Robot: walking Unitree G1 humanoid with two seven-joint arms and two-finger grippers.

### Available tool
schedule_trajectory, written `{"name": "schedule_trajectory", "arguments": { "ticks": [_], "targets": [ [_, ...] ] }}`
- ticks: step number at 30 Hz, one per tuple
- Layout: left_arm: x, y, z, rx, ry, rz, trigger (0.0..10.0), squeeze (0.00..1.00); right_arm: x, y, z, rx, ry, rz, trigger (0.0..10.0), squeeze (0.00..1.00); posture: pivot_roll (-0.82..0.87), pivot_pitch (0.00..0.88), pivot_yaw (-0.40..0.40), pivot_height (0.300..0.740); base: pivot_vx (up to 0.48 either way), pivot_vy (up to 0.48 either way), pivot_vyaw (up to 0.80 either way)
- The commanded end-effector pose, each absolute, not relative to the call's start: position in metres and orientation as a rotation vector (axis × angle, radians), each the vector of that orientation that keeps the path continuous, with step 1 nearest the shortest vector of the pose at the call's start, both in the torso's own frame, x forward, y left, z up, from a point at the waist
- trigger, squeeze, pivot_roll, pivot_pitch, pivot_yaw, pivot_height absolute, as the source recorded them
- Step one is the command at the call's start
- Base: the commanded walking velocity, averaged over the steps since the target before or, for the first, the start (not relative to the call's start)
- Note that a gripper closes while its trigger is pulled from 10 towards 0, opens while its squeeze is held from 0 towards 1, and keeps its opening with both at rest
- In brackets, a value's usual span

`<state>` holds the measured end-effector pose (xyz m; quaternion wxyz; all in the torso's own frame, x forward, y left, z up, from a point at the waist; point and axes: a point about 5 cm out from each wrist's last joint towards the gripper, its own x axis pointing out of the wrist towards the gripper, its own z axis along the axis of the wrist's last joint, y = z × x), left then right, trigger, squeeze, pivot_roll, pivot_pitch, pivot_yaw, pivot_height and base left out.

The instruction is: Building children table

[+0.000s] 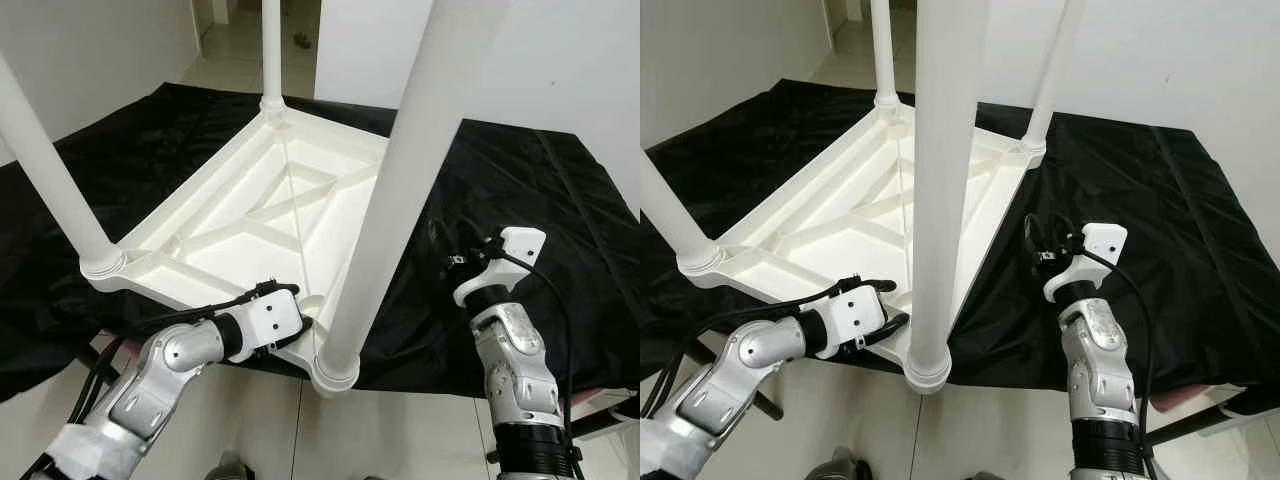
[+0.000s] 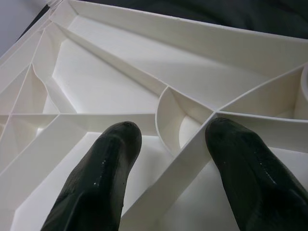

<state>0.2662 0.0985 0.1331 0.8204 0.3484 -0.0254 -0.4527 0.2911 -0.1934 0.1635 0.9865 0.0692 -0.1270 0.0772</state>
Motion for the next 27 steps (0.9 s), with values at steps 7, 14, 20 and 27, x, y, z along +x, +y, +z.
{"name": "schedule_trajectory", "arguments": {
  "ticks": [7,14,20,27],
  "targets": [
    [0.282,0.085,0.128,0.734,-0.063,-0.897,10.0,0.0,0.276,-0.204,0.16,0.102,-0.248,0.096,10.0,0.0,0.02,0.05,-0.009,0.74,0.0,0.0,0.0],
    [0.293,0.069,0.12,0.686,-0.067,-0.914,10.0,0.0,0.252,-0.195,0.14,0.086,-0.191,0.005,10.0,0.0,-0.01,0.062,-0.013,0.74,0.0,0.0,0.0],
    [0.31,0.047,0.122,0.662,-0.095,-0.911,10.0,0.0,0.232,-0.19,0.138,0.076,-0.172,0.033,10.0,0.0,-0.03,0.068,-0.014,0.74,0.0,0.0,0.0],
    [0.322,0.029,0.127,0.658,-0.115,-0.9,10.0,0.0,0.218,-0.186,0.128,0.063,-0.127,0.039,10.0,0.0,-0.04,0.071,-0.012,0.74,0.0,0.0,0.0]
  ]
}}
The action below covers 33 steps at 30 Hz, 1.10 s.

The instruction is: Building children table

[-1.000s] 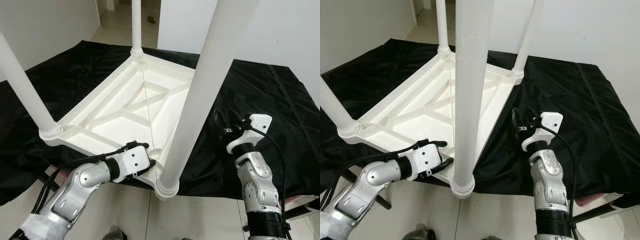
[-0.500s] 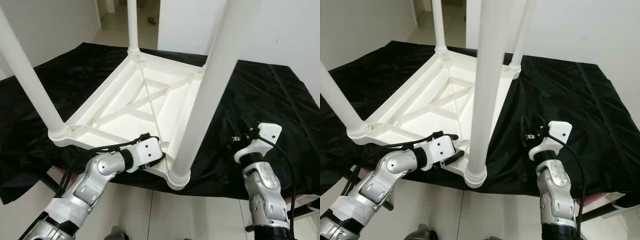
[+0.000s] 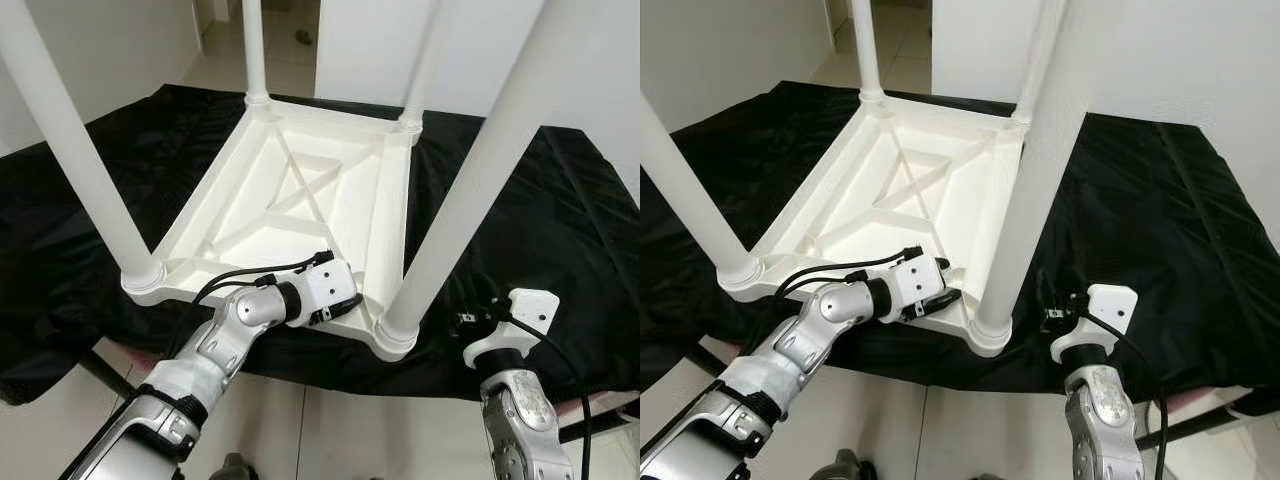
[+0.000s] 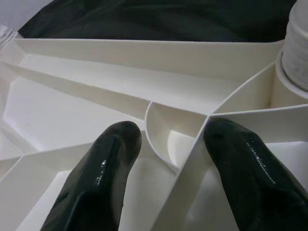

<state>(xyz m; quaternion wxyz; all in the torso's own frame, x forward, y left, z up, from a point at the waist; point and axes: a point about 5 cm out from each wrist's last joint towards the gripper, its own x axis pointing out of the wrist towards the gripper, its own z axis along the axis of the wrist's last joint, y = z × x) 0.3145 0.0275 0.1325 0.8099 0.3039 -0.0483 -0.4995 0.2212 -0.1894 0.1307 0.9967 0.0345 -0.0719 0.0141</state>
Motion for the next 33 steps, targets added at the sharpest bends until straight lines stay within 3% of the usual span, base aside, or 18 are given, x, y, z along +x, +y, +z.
{"name": "schedule_trajectory", "arguments": {
  "ticks": [1,8,9,10,11,15,16,20,27,33],
  "targets": [
    [0.324,0.024,0.128,0.658,-0.119,-0.902,10.0,0.0,0.215,-0.184,0.126,0.065,-0.118,0.043,10.0,0.0,-0.05,0.072,-0.01,0.74,0.0,0.0,0.0],
    [0.324,0.022,0.124,0.689,-0.122,-0.934,10.0,0.0,0.207,-0.188,0.123,0.033,-0.108,0.037,10.0,0.0,-0.05,0.07,0.001,0.74,0.0,0.0,0.0],
    [0.324,0.024,0.124,0.688,-0.125,-0.939,10.0,0.0,0.203,-0.192,0.121,0.025,-0.098,0.025,10.0,0.09,-0.05,0.07,0.005,0.74,0.0,0.0,0.0],
    [0.324,0.024,0.124,0.688,-0.125,-0.939,10.0,0.0,0.203,-0.192,0.121,0.025,-0.098,0.025,10.0,0.09,-0.05,0.07,0.005,0.74,0.0,0.0,0.0],
    [0.323,0.027,0.124,0.689,-0.13,-0.94,10.0,0.0,0.198,-0.193,0.12,0.008,-0.093,0.019,10.0,0.71,-0.06,0.07,0.008,0.74,0.0,0.0,0.0],
    [0.319,0.034,0.124,0.657,-0.14,-0.953,10.0,0.0,0.189,-0.192,0.118,-0.008,-0.081,0.02,10.0,0.74,-0.06,0.07,0.013,0.74,0.0,0.0,0.0],
    [0.316,0.036,0.125,0.625,-0.145,-0.965,10.0,0.0,0.187,-0.191,0.119,-0.006,-0.081,0.027,10.0,1.0,-0.06,0.07,0.015,0.74,0.0,0.0,0.0],
    [0.311,0.038,0.126,0.582,-0.151,-0.986,10.0,0.0,0.184,-0.189,0.119,-0.007,-0.083,0.043,10.0,1.0,-0.05,0.069,0.016,0.74,0.0,0.0,0.0],
    [0.272,0.057,0.14,0.294,-0.142,-1.108,10.0,0.0,0.187,-0.18,0.127,-0.054,-0.107,0.235,10.0,1.0,-0.05,0.056,0.012,0.74,0.0,0.0,0.0],
    [0.254,0.072,0.143,0.248,-0.087,-1.163,10.0,0.0,0.197,-0.178,0.135,-0.057,-0.103,0.386,10.0,1.0,-0.02,0.038,-0.01,0.74,0.0,0.0,0.0]
  ]
}}
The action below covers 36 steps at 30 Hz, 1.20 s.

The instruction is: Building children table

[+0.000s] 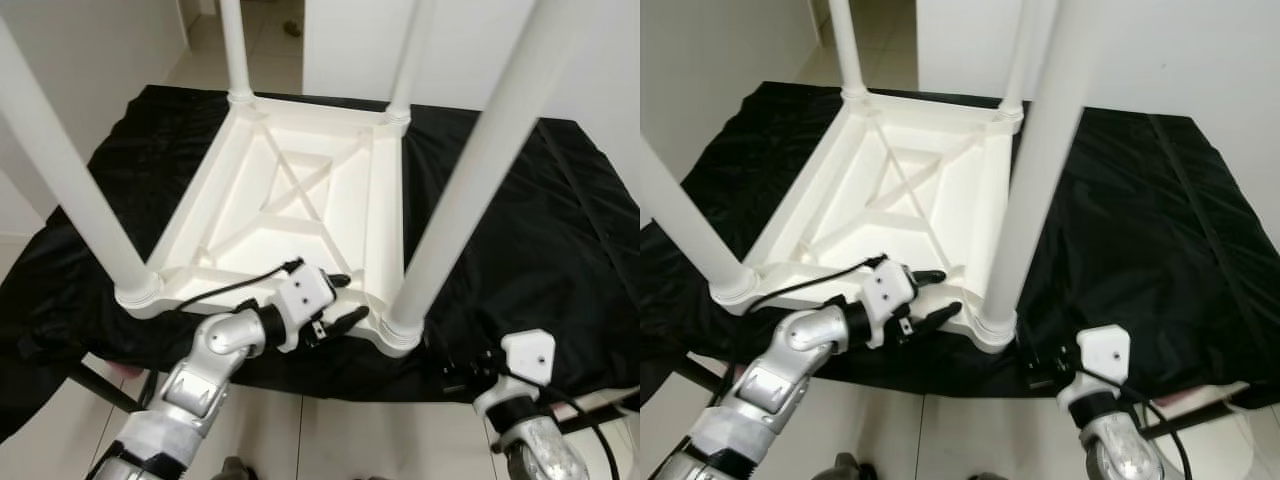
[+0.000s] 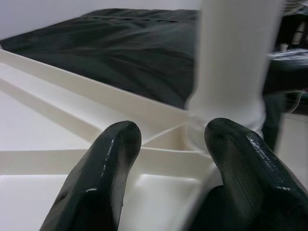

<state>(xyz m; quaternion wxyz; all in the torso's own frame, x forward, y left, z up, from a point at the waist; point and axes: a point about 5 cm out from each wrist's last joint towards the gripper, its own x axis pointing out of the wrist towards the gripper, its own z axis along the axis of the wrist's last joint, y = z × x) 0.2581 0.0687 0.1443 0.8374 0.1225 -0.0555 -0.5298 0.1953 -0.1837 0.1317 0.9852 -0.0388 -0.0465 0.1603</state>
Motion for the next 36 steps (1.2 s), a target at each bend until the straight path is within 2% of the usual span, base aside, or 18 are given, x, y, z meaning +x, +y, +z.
{"name": "schedule_trajectory", "arguments": {
  "ticks": [1,2,4,9,14,20,24,29,36],
  "targets": [
    [0.254,0.072,0.143,0.248,-0.087,-1.163,10.0,0.0,0.197,-0.178,0.135,-0.057,-0.103,0.386,10.0,1.0,-0.02,0.038,-0.01,0.74,0.0,0.0,0.0],
    [0.25,0.077,0.144,0.257,-0.083,-1.157,10.0,0.0,0.199,-0.179,0.136,-0.052,-0.086,0.446,10.0,0.04,-0.02,0.033,-0.015,0.74,0.0,0.0,0.0],
    [0.248,0.08,0.146,0.259,-0.078,-1.153,10.0,0.0,0.2,-0.179,0.138,-0.072,-0.075,0.508,10.0,0.0,-0.02,0.029,-0.018,0.74,0.0,0.0,0.0],
    [0.241,0.084,0.151,0.255,-0.071,-1.135,10.0,0.0,0.203,-0.188,0.143,-0.09,-0.019,0.665,10.0,0.0,-0.01,0.017,-0.021,0.74,0.0,0.0,0.0],
    [0.238,0.086,0.151,0.249,-0.055,-1.135,10.0,0.0,0.204,-0.19,0.146,-0.084,-0.005,0.727,10.0,0.0,-0.01,0.014,-0.019,0.74,0.0,0.0,0.0],
    [0.227,0.094,0.151,0.284,0.006,-1.162,10.0,0.0,0.208,-0.195,0.152,-0.117,0.074,0.939,10.0,0.0,0.0,0.017,-0.012,0.74,0.0,0.0,0.0],
    [0.226,0.095,0.151,0.284,0.016,-1.161,10.0,0.0,0.211,-0.196,0.154,-0.122,0.071,0.946,10.0,0.0,0.0,0.017,-0.012,0.74,0.0,0.0,0.0],
    [0.224,0.092,0.152,0.283,0.022,-1.167,10.0,0.0,0.231,-0.183,0.152,-0.105,0.033,0.96,10.0,0.0,0.01,0.028,-0.018,0.74,0.0,0.0,0.0],
    [0.225,0.084,0.155,0.185,0.053,-1.179,10.0,0.0,0.248,-0.172,0.149,-0.068,0.0,0.943,10.0,0.0,0.02,0.046,-0.041,0.74,0.0,0.0,0.0]
  ]
}}
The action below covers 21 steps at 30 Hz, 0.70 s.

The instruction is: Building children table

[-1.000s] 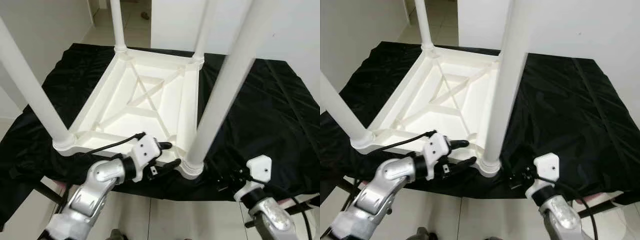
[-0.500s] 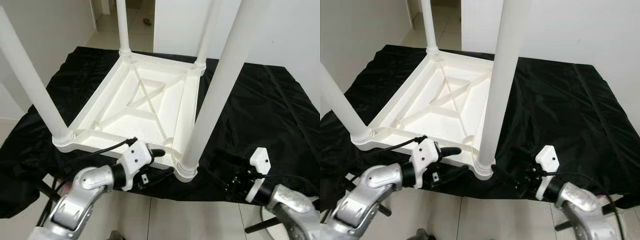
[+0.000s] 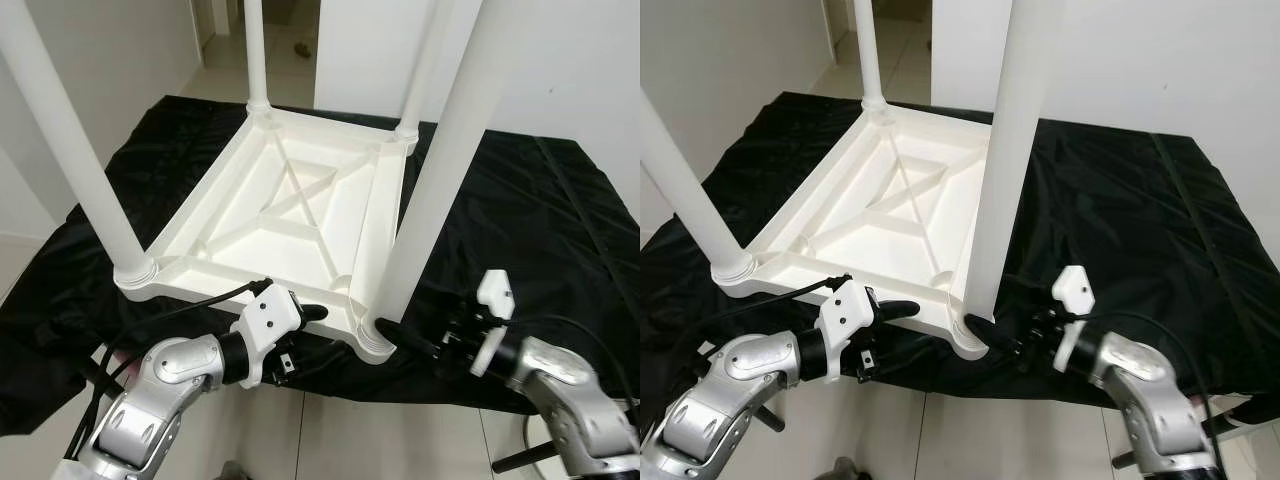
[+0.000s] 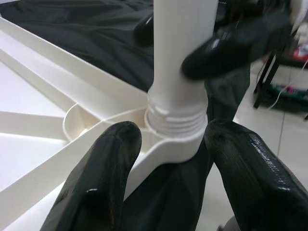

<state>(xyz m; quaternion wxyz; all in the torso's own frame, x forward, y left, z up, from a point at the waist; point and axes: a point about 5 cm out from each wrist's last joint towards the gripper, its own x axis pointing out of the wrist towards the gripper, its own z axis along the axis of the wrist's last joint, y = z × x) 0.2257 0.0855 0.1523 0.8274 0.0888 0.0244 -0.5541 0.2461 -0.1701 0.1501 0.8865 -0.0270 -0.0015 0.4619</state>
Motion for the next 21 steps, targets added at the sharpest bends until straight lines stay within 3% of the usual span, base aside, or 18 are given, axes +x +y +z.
{"name": "schedule_trajectory", "arguments": {
  "ticks": [1,8,12,21],
  "targets": [
    [0.225,0.084,0.155,0.185,0.053,-1.179,10.0,0.0,0.248,-0.172,0.149,-0.068,0.0,0.943,10.0,0.0,0.02,0.046,-0.041,0.74,0.0,0.0,0.0],
    [0.237,0.071,0.158,0.167,0.03,-1.112,10.0,0.0,0.27,-0.158,0.14,-0.018,-0.027,0.871,10.0,0.0,0.03,0.059,-0.046,0.74,0.0,0.0,0.0],
    [0.248,0.061,0.163,0.094,0.024,-1.082,10.0,0.0,0.284,-0.161,0.14,-0.022,-0.039,0.826,10.0,0.0,0.03,0.056,-0.042,0.74,0.0,0.0,0.0],
    [0.257,0.05,0.161,0.122,0.014,-0.98,10.0,0.0,0.305,-0.175,0.147,-0.057,-0.088,0.714,10.0,0.0,0.03,0.044,-0.041,0.74,0.0,0.0,0.0]
  ]
}}
